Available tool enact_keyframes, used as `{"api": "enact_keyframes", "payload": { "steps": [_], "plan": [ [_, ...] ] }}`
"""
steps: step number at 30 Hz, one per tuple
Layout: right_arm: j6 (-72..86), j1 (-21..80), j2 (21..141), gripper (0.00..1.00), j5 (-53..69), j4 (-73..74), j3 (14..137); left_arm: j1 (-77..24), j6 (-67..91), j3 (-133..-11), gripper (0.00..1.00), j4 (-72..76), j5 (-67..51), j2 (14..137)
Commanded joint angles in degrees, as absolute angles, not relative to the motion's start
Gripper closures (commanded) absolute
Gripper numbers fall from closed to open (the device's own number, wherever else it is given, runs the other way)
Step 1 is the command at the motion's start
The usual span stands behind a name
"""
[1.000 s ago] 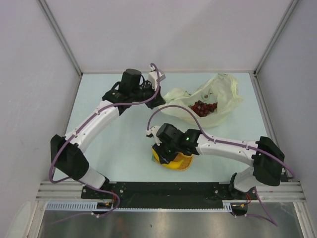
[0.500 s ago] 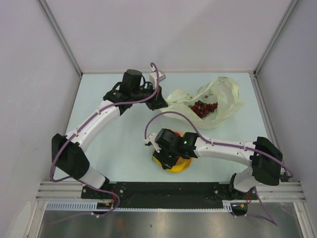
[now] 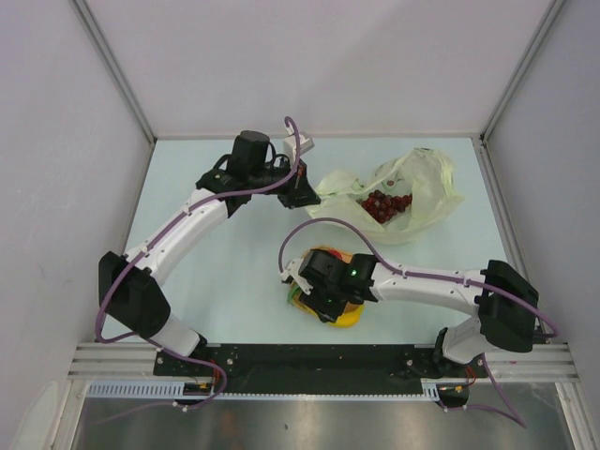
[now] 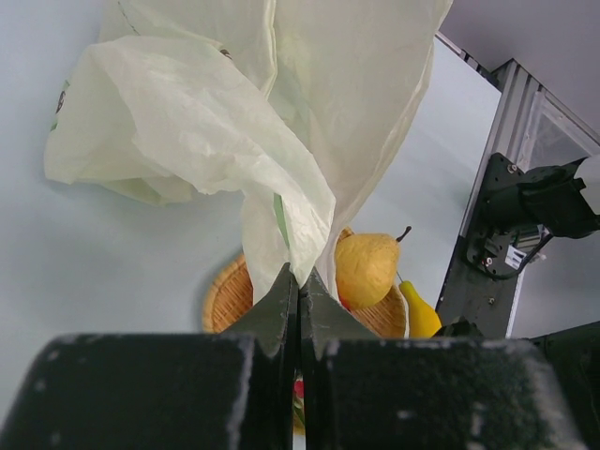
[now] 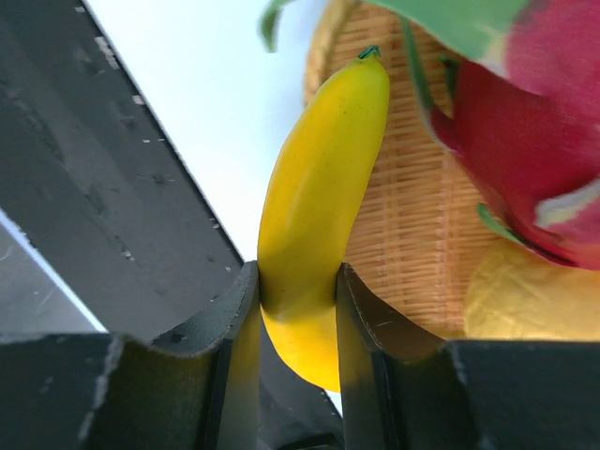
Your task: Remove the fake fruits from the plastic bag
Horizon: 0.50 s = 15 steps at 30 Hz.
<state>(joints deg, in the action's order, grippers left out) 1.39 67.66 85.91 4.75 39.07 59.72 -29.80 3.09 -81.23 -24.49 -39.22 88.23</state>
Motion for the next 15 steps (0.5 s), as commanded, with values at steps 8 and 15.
{"api": "enact_keyframes", "payload": {
  "steps": [8,15],
  "plan": [
    [-1.3,64.4,88.5,1.0,2.5,36.7,59.7,-29.5,5.4,-83.1,1.0,-21.2,-41.6,88.2],
    [-1.6,64.5,89.2,0.49,1.9,35.5,60.0,-29.5,6.7,-82.0,1.0,-20.2,-42.3,87.8]
  ]
}}
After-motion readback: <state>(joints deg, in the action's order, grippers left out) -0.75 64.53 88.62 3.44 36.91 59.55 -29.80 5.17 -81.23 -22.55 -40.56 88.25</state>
